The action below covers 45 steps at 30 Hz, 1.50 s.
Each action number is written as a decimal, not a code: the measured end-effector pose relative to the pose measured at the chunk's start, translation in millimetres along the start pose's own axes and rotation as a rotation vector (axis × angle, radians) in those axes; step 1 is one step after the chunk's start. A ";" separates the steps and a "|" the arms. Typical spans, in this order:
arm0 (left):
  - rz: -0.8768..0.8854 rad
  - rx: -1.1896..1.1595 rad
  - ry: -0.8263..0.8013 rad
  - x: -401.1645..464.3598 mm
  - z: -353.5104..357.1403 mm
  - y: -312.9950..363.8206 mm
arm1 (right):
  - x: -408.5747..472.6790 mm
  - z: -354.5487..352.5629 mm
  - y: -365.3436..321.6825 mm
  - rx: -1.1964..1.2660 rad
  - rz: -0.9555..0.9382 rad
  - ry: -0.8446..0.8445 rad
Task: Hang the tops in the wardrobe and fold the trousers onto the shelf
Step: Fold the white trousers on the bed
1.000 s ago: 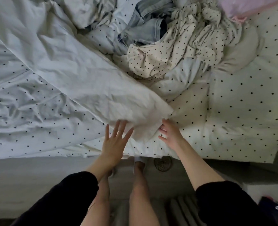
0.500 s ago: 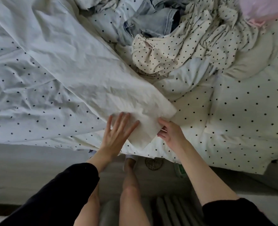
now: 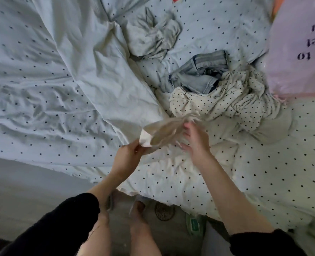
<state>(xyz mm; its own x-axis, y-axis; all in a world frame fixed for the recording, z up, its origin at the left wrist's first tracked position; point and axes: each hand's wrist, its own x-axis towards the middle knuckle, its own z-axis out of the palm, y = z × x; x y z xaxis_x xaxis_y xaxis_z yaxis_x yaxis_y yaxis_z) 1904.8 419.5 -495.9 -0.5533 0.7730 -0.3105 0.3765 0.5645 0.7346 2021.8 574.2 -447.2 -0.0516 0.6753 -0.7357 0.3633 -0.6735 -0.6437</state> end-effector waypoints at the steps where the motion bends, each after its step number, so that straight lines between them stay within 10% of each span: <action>1: -0.101 -0.114 0.029 8.2 -10.3 5.2 | -4.3 11.7 -17.8 -0.056 -0.059 -0.033; 8: -0.614 -0.685 0.119 113.1 -74.2 -42.2 | 24.6 101.5 -59.1 -0.908 -0.752 -0.261; 13: -0.723 -0.713 0.015 141.0 -78.5 -90.4 | 65.6 138.3 -7.3 -1.462 -0.644 -0.371; 20: -0.148 -0.499 -0.041 151.3 -107.0 -94.4 | 62.2 147.0 22.5 -1.431 -0.832 -0.182; 29: -0.682 -0.664 0.032 186.9 -112.3 -129.1 | 72.2 172.1 16.6 -1.611 -0.660 -0.248; 37: -0.291 -0.869 -0.120 169.4 -128.3 -101.4 | 76.1 162.7 29.5 -1.570 -0.818 -0.171; 42: -0.588 -0.368 0.163 176.6 -119.4 -127.2 | 76.8 158.2 32.1 -1.600 -0.800 -0.209; 45: -0.178 0.180 0.267 147.3 -101.1 -113.6 | 86.6 151.6 19.8 -1.634 -0.803 -0.206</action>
<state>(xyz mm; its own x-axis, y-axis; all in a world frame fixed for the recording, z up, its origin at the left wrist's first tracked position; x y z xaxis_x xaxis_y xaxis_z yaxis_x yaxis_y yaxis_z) 1705.4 440.0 -564.0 -0.7873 0.5689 -0.2377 0.3689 0.7435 0.5577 1883.5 573.7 -555.6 -0.7047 0.5210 -0.4816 0.6272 0.7748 -0.0797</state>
